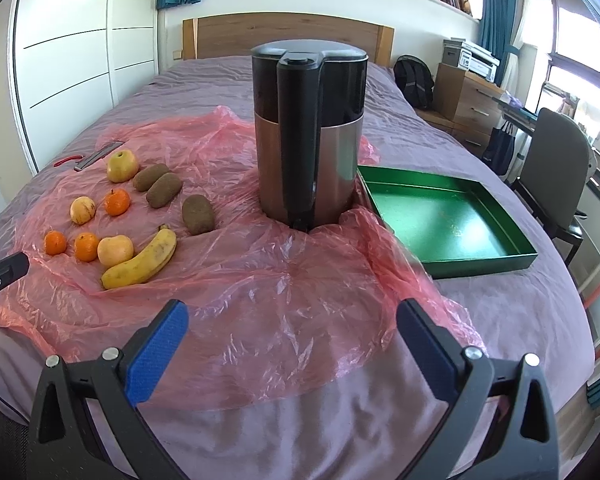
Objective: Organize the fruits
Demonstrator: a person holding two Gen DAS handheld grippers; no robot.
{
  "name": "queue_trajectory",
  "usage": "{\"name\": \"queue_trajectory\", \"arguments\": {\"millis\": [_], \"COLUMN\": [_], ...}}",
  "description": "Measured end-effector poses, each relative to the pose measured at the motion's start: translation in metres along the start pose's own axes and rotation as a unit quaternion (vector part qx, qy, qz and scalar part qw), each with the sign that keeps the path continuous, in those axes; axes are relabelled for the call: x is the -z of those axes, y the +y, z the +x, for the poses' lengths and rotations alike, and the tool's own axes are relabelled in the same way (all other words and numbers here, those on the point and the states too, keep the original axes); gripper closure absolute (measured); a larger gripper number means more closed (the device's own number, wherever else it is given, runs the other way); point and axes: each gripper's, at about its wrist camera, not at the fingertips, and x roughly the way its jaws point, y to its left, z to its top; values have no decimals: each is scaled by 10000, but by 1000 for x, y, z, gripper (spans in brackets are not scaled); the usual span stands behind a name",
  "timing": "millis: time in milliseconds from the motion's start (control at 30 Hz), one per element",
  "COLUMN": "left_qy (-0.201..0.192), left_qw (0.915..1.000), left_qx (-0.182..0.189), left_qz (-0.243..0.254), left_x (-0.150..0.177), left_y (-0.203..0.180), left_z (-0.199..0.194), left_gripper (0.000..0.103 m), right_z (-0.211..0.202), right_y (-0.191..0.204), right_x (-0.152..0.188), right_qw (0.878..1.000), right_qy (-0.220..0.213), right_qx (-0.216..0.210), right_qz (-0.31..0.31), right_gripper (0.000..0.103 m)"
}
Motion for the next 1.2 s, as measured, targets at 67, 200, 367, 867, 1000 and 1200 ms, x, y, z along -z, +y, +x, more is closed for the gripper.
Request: {"name": "queue_trajectory", "arguments": {"millis": [67, 200, 367, 867, 1000, 1200], "left_qy": [-16, -52, -42, 357, 388, 555], "left_qw": [10000, 9999, 9999, 9991, 9982, 9968], "left_qx": [20, 124, 150, -153, -310, -488], "left_qz": [28, -3, -17, -191, -333, -315], "left_x": [0, 0, 2, -2, -9, -15], "left_y": [0, 3, 5, 66, 97, 124], "left_z": [0, 2, 4, 24, 33, 63], "left_gripper": [1, 1, 1, 1, 1, 1], "right_z": [1, 3, 3, 30, 45, 74], "right_y": [-1, 0, 2, 42, 67, 101], "right_x": [0, -1, -1, -13, -24, -36], "right_qw": [10000, 10000, 9997, 9928, 9881, 9823], "right_qy": [1, 0, -63, 386, 559, 815], "right_qx": [-24, -76, -213, -1124, -1426, -1680], "right_qz": [12, 37, 79, 154, 133, 168], "right_gripper": [0, 0, 0, 0, 0, 0]}}
